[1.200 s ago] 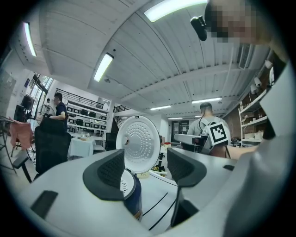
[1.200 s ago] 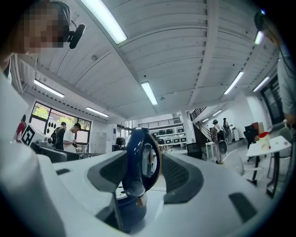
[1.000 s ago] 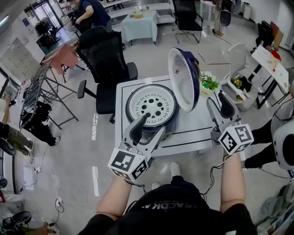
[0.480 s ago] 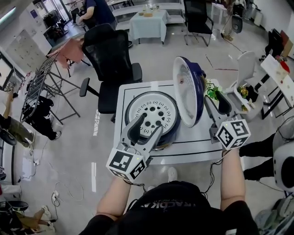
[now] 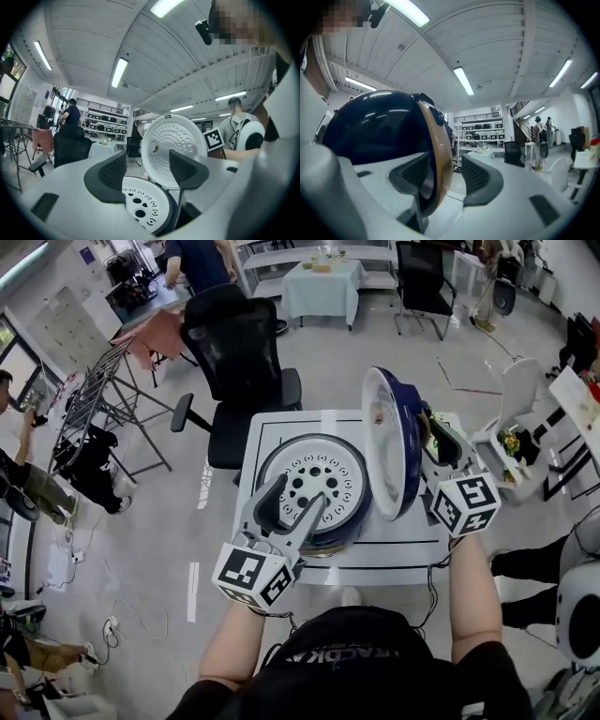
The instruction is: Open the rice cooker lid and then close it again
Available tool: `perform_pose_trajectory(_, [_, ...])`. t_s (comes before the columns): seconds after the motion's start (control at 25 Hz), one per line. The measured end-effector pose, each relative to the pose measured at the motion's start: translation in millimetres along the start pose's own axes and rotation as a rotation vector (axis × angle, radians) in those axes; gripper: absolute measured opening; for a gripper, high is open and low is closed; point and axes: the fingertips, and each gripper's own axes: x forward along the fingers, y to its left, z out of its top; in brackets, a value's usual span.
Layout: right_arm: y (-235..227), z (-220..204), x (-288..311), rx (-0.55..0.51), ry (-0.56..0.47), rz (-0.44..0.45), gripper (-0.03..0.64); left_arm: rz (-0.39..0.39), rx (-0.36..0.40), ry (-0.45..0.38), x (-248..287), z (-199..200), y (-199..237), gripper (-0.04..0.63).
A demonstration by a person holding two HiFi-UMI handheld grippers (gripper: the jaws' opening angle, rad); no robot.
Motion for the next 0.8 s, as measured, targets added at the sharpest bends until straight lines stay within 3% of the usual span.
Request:
perform_pose_trajectory(0.4, [2.8, 2.0, 17.1, -0.112, -0.026, 0.000, 0.123, 0.076, 0.015, -0.003, 2.0, 3.1, 6.3, 0.277])
perform_pose_trajectory(0.8, [3.2, 5.5, 20.1, -0.166, -0.005, -0.010, 0.115, 0.134, 0.006, -0.016, 5.8, 9.3, 6.3, 0.272])
